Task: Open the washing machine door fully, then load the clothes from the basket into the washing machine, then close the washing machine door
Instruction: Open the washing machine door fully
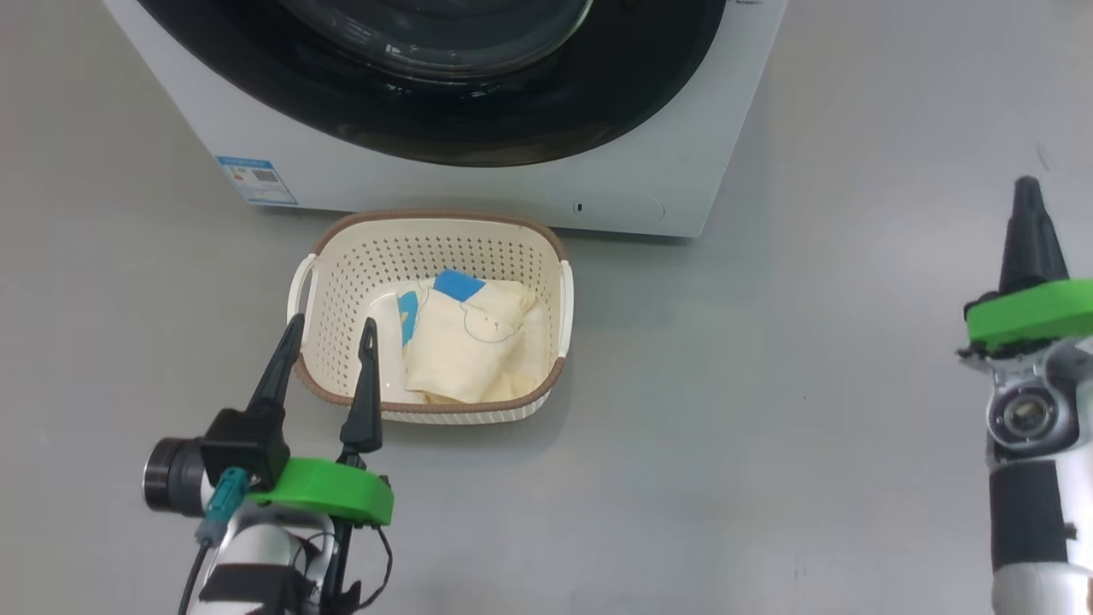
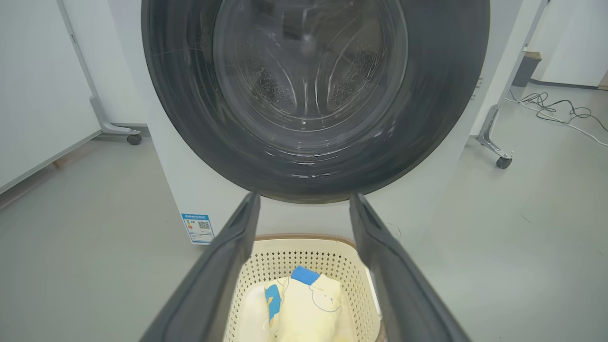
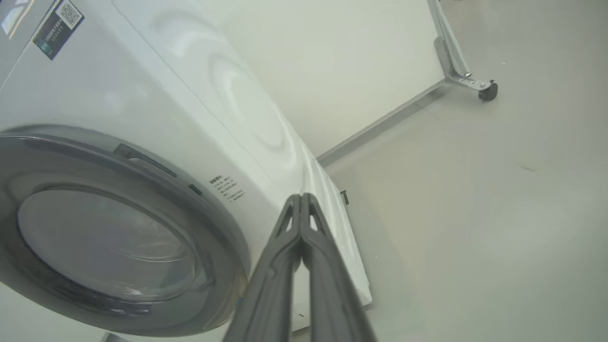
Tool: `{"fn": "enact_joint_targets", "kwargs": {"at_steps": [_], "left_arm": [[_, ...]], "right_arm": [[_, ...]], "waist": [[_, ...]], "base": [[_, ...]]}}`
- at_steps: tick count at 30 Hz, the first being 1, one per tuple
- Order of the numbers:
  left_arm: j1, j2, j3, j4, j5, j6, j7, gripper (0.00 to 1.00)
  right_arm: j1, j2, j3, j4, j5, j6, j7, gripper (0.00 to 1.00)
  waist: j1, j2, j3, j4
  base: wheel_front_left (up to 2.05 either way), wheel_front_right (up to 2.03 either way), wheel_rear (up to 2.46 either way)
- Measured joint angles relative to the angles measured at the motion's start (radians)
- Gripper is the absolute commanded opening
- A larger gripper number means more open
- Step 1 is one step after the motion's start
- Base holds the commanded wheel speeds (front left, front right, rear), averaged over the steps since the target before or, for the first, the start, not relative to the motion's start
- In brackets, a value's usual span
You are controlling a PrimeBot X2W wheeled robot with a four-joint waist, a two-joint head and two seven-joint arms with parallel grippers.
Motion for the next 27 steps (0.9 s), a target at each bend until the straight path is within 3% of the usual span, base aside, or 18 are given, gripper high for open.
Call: {"fn": "enact_joint_targets", "kwargs": {"at_steps": [1, 7, 14, 18, 27], "left_arm": [[0.0, 0.0, 0.0, 0.0, 0.0, 0.0, 0.0, 1.0], [-0.013, -0.001, 0.0, 0.002, 0.009, -0.001, 0.0, 1.0], [-0.033, -0.004, -0.002, 0.007, 0.009, -0.009, 0.0, 1.0], [-0.035, -0.008, -0.006, 0.007, 0.018, -0.009, 0.0, 1.0], [-0.058, -0.018, -0.025, 0.007, 0.018, -0.01, 0.0, 1.0]], "right_arm": [[0.0, 0.0, 0.0, 0.0, 0.0, 0.0, 0.0, 0.0], [-0.141, -0.005, 0.032, 0.061, 0.406, 0.0, 0.185, 0.0], [-0.294, -0.01, -0.023, 0.171, 0.712, 0.0, 0.409, 0.0], [-0.4, -0.022, -0.053, 0.253, 0.76, 0.0, 0.496, 0.0], [-0.65, -0.069, -0.054, 0.46, 0.71, 0.0, 0.589, 0.0]], "waist": [[0.0, 0.0, 0.0, 0.0], [0.0, 0.0, 0.025, 0.014], [-0.0001, 0.0, 0.045, 0.031], [0.0, 0.0, 0.054, 0.039], [0.0, 0.0, 0.09, 0.06]], "base": [[0.0, 0.0, 0.0], [0.0, 0.0, 0.0], [0.0, 0.0, 0.0], [0.0, 0.0, 0.0], [0.0, 0.0, 0.0]]}}
